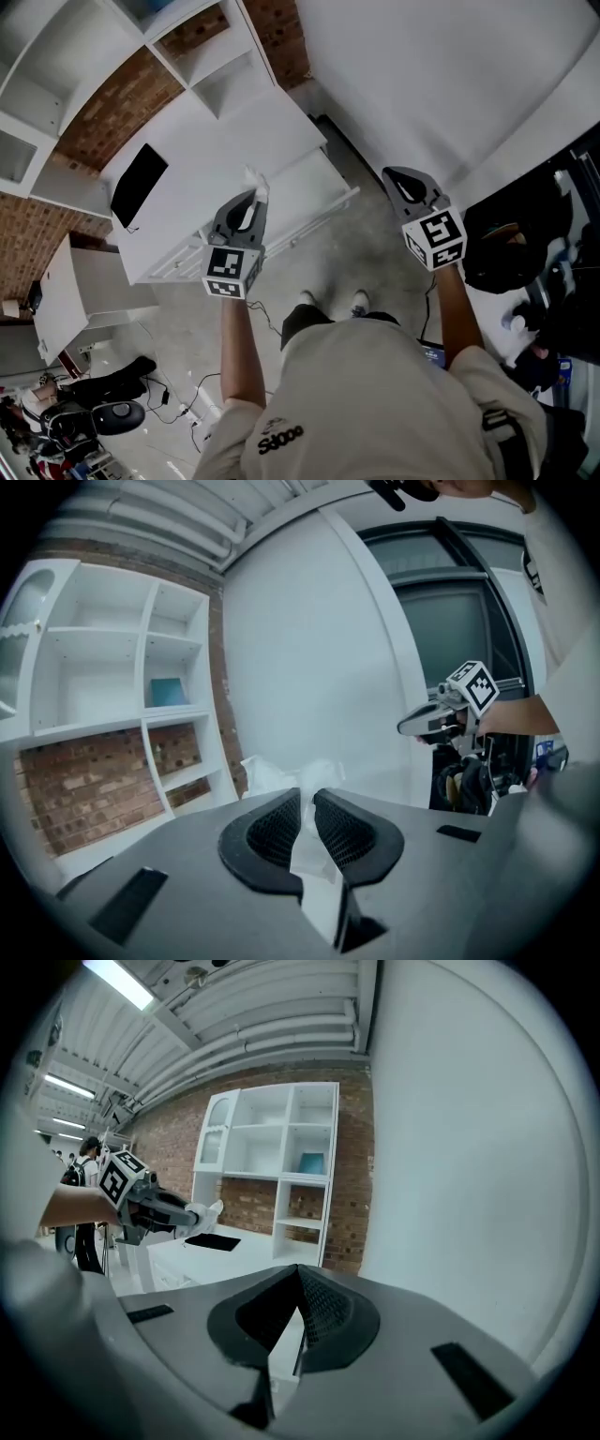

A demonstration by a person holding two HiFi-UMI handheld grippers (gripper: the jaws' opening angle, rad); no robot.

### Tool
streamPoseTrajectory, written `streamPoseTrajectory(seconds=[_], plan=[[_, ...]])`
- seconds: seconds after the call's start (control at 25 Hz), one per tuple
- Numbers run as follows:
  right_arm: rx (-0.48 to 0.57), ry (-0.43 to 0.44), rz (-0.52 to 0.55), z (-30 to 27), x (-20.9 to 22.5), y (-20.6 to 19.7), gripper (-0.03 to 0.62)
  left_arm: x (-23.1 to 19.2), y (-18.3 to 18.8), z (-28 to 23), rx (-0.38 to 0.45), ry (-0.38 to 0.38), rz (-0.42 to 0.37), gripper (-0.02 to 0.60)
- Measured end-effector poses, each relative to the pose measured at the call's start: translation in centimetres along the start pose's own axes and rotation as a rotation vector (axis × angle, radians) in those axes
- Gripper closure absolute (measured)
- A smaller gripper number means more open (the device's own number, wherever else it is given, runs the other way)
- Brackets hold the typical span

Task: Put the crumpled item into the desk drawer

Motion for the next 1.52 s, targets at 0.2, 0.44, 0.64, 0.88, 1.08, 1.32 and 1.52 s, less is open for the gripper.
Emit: streamPoseTrajectory(seconds=[0.2, 0.44, 0.64, 0.88, 1.08, 1.32, 1.52], plan=[[-0.059, -0.029, -0.027, -3.8, 0.7, -1.7, 0.589, -2.7, -2.3, -5.3, -0.041, -0.091, -0.016, 0.525], [-0.128, -0.110, -0.093, -9.1, 1.8, -2.9, 0.589, -5.4, -6.7, -12.9, -0.113, -0.265, -0.049, 0.525], [-0.203, -0.178, -0.151, -11.9, 2.8, -5.2, 0.589, -5.7, -11.2, -19.0, -0.210, -0.409, -0.084, 0.525], [-0.266, -0.240, -0.202, -13.2, 3.2, -7.8, 0.589, -3.6, -15.4, -23.7, -0.282, -0.558, -0.084, 0.525], [-0.320, -0.286, -0.213, -13.5, 3.4, -9.7, 0.589, -1.4, -19.0, -26.5, -0.363, -0.651, -0.103, 0.525], [-0.379, -0.341, -0.257, -13.1, 3.8, -12.3, 0.589, 1.1, -23.7, -29.3, -0.465, -0.754, -0.120, 0.525], [-0.401, -0.376, -0.309, -13.2, 4.2, -14.0, 0.589, 2.9, -27.9, -31.2, -0.572, -0.801, -0.078, 0.525]])
Point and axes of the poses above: the fingertips, and each gripper's own axes: z backward along the fingers, x to its right, y out of its top, the point moved 3 cm from there along z, backward along the fingers, and after that the axes turned 1 degree about x, right-handed, at the moved point
